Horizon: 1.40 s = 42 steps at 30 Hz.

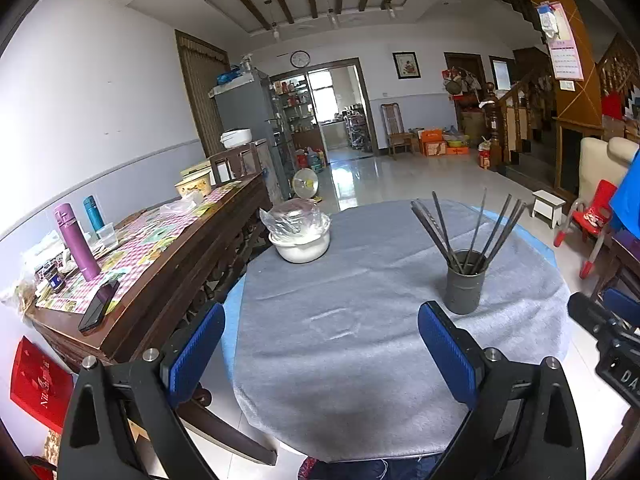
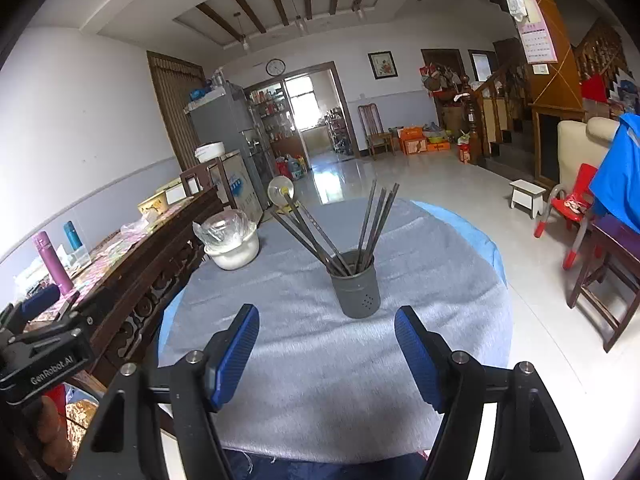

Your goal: Organize utensils

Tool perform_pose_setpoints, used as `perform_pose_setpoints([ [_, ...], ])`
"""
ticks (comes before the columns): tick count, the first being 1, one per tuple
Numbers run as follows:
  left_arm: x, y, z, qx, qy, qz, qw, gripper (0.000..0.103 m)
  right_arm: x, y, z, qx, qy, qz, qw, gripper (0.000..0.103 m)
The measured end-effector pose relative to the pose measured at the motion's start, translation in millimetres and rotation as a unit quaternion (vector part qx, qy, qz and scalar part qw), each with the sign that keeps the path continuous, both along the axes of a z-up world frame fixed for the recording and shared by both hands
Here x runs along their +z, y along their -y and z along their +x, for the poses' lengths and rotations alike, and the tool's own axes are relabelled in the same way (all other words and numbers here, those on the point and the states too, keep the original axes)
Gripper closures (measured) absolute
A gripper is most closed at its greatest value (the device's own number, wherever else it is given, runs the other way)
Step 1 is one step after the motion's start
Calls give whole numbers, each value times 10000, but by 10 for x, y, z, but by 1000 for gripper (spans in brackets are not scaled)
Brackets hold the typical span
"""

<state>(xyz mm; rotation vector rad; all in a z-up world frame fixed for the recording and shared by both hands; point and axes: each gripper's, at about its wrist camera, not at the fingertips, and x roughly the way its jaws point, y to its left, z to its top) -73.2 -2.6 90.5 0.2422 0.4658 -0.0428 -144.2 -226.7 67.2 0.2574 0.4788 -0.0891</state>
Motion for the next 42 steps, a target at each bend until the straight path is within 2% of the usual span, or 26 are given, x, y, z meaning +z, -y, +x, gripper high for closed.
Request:
perform_pose_setpoints([
  [12, -21, 78, -54, -102, -33, 69, 9999, 6, -36, -24, -27, -14, 62, -93, 9999, 29],
  [42, -45, 29, -40, -31, -118, -94, 9999, 6, -32, -86, -58, 2, 109, -234, 9997, 29],
])
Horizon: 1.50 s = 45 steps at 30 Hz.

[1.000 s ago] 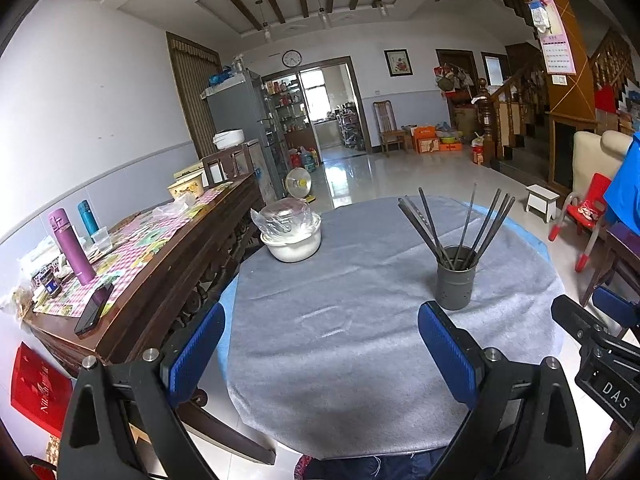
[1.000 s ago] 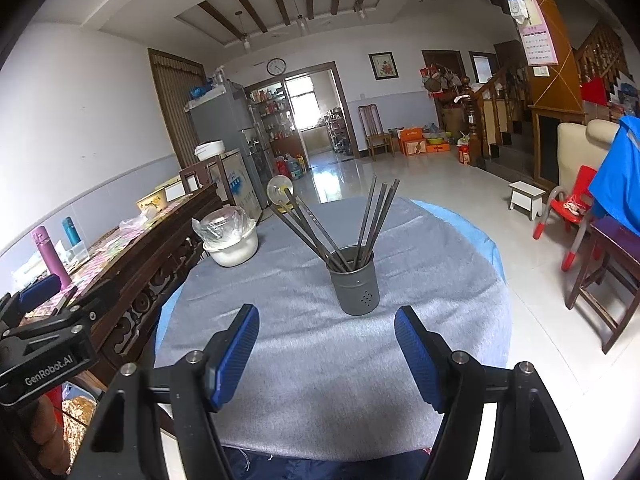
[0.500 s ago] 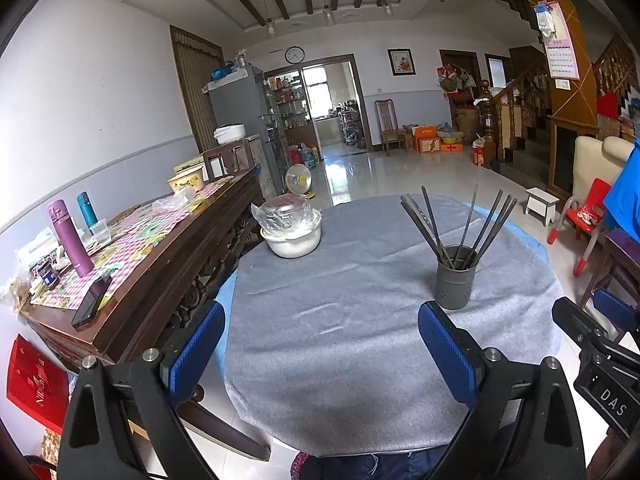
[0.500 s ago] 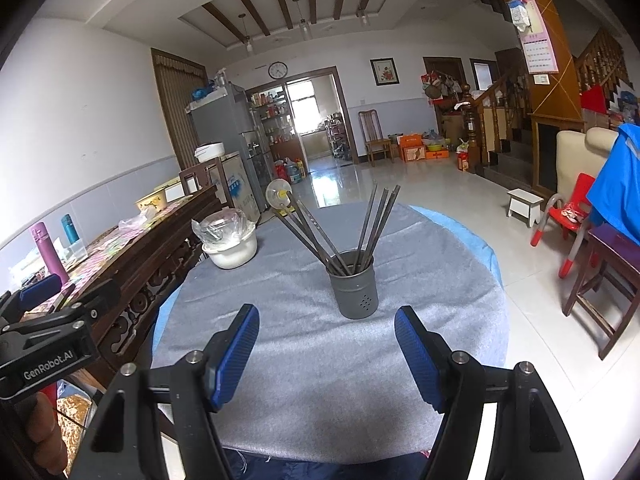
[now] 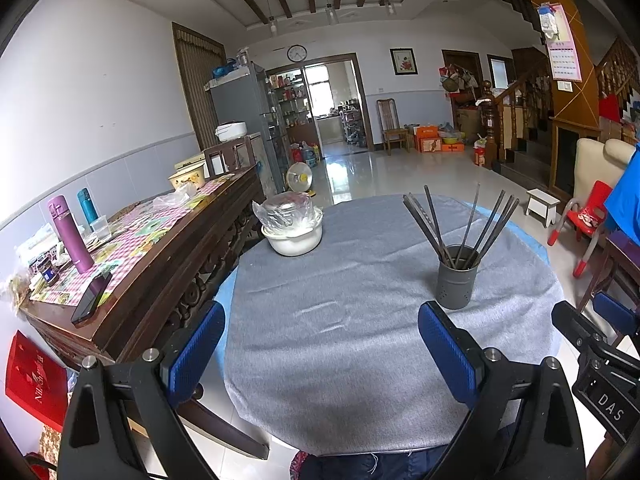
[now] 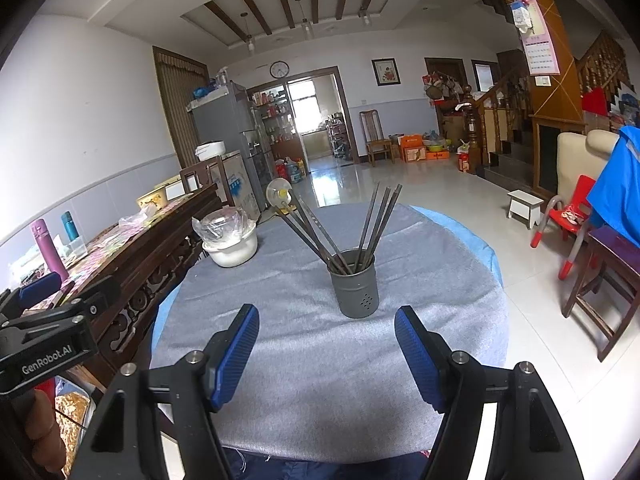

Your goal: Organize utensils

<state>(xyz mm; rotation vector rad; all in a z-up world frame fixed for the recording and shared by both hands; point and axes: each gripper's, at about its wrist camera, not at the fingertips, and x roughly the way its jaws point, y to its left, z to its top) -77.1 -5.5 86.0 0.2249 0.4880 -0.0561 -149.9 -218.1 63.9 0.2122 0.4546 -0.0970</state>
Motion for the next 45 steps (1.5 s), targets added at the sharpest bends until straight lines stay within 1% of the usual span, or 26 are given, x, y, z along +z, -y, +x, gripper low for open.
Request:
perform_pose_setpoints([
  [45, -64, -42, 3, 26, -4, -25, 10000, 6, 24, -24, 1, 2, 58, -38, 10000, 29],
])
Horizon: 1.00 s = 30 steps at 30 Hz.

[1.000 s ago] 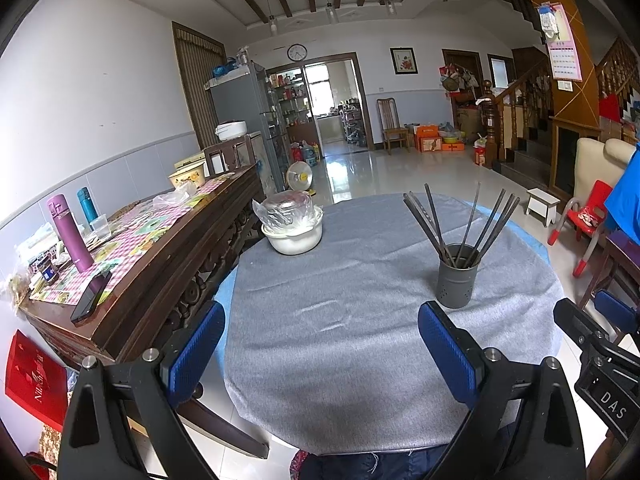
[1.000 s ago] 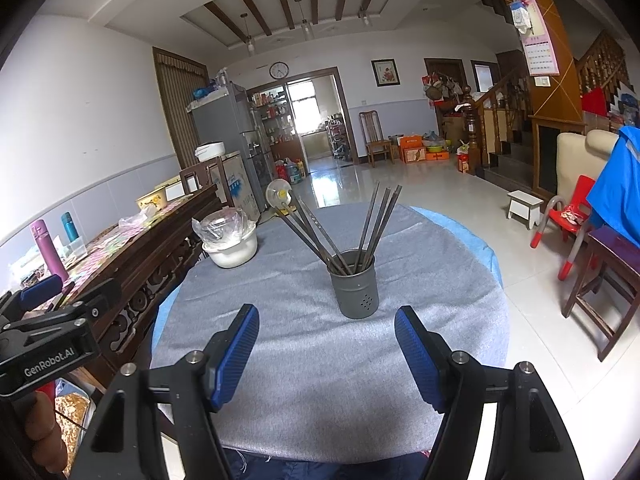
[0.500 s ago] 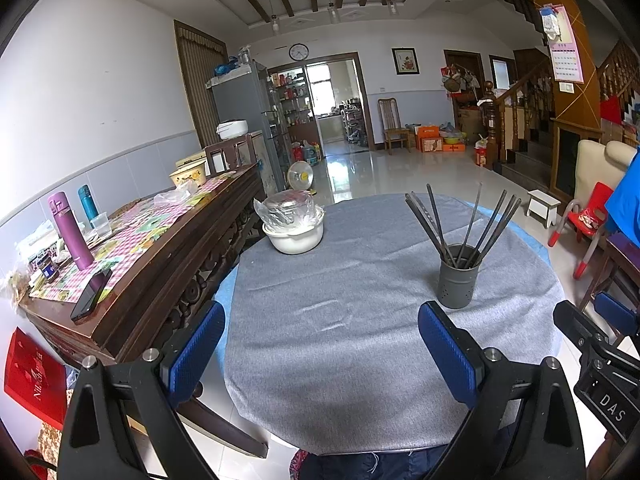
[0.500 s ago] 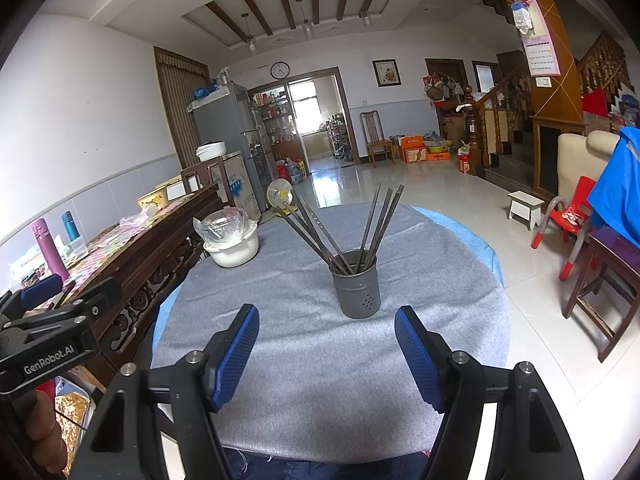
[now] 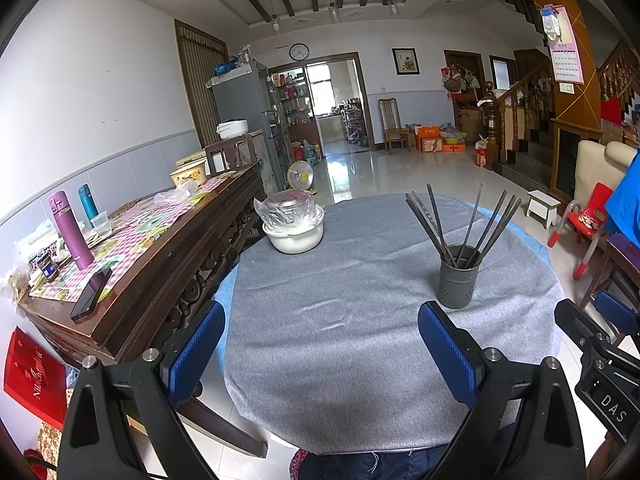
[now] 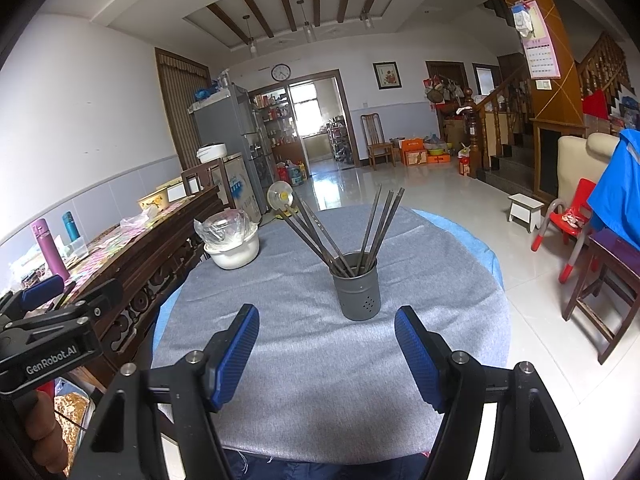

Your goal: Organize utensils

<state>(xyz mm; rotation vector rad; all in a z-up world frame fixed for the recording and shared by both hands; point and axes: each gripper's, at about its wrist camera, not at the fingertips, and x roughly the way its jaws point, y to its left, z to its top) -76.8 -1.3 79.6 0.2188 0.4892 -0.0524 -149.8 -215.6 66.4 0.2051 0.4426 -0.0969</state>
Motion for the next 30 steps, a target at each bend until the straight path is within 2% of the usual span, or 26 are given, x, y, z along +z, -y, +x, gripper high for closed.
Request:
perform_pose_setpoints([
  [30, -21, -6, -1, 57, 5, -28, 10000, 6, 45, -3, -22, -68, 144, -106, 9998, 29],
])
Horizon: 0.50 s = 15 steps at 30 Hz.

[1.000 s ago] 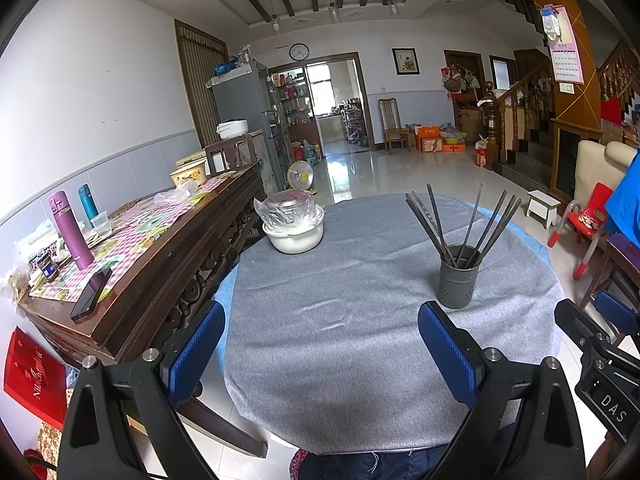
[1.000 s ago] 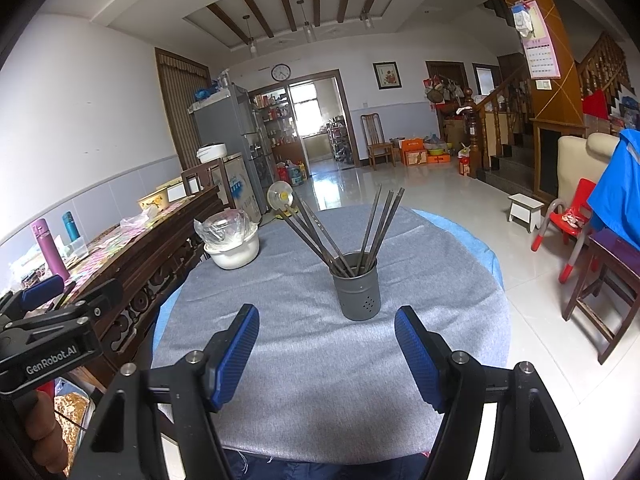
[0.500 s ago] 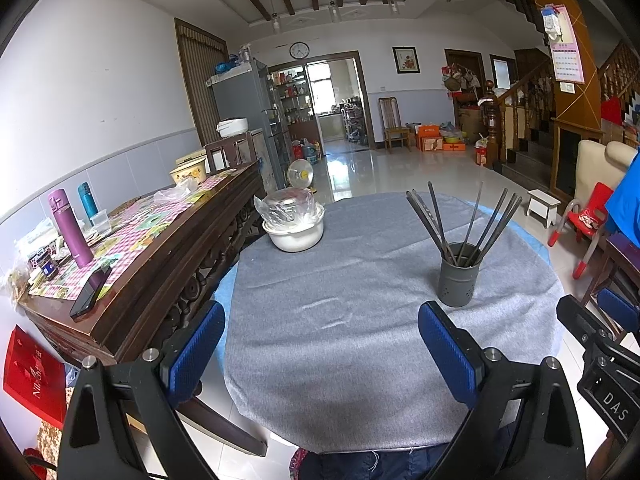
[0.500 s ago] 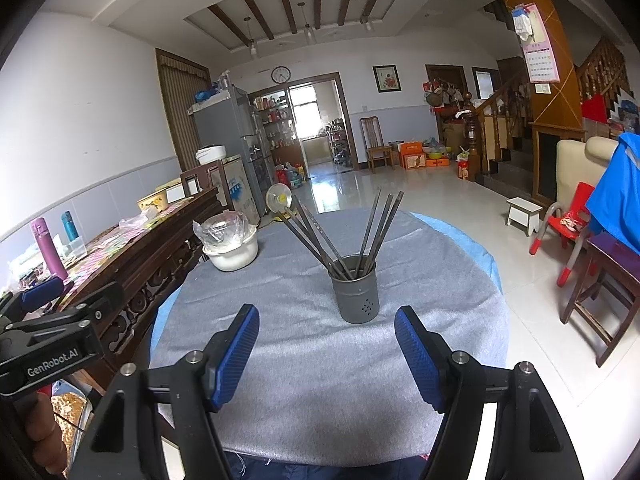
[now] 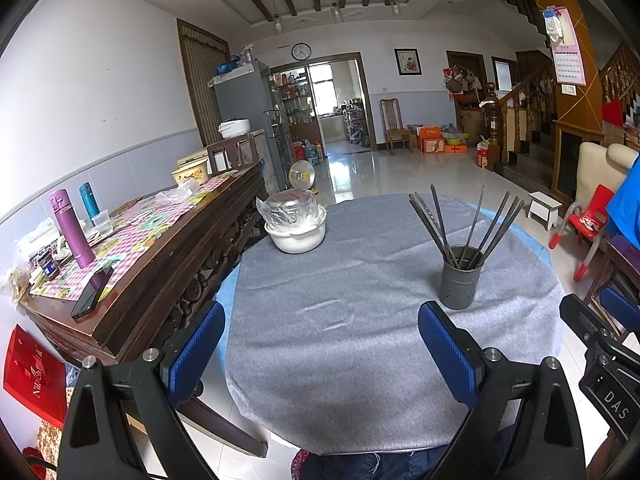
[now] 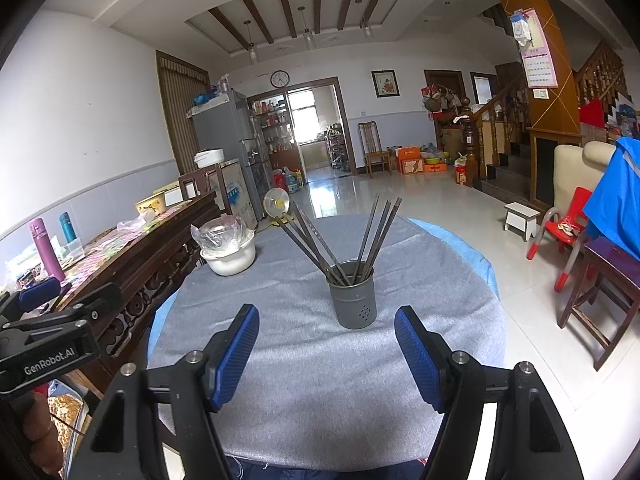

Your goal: Organize utensils

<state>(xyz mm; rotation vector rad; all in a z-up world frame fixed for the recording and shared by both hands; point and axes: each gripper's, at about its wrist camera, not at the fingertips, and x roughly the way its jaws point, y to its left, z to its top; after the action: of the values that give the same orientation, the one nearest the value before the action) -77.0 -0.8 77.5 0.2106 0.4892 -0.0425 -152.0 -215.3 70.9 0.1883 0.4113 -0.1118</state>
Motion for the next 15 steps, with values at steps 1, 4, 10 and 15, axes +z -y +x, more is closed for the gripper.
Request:
perform_pose_setpoints([
  [1, -7, 4, -3, 5, 1, -2, 10000, 6, -1, 1, -1, 0, -4, -7, 10000, 29],
  [4, -5, 8, 8, 9, -24, -5, 10000, 6, -18, -15, 6, -5, -8, -15, 10000, 29],
  [10, -33, 14, 25, 6, -79, 5, 10000, 6, -46, -24, 6, -36, 2, -37, 10000, 29],
  [15, -68, 37, 56, -16, -126, 29, 9999, 6, -85, -11, 24, -100, -11, -64, 9999, 29],
])
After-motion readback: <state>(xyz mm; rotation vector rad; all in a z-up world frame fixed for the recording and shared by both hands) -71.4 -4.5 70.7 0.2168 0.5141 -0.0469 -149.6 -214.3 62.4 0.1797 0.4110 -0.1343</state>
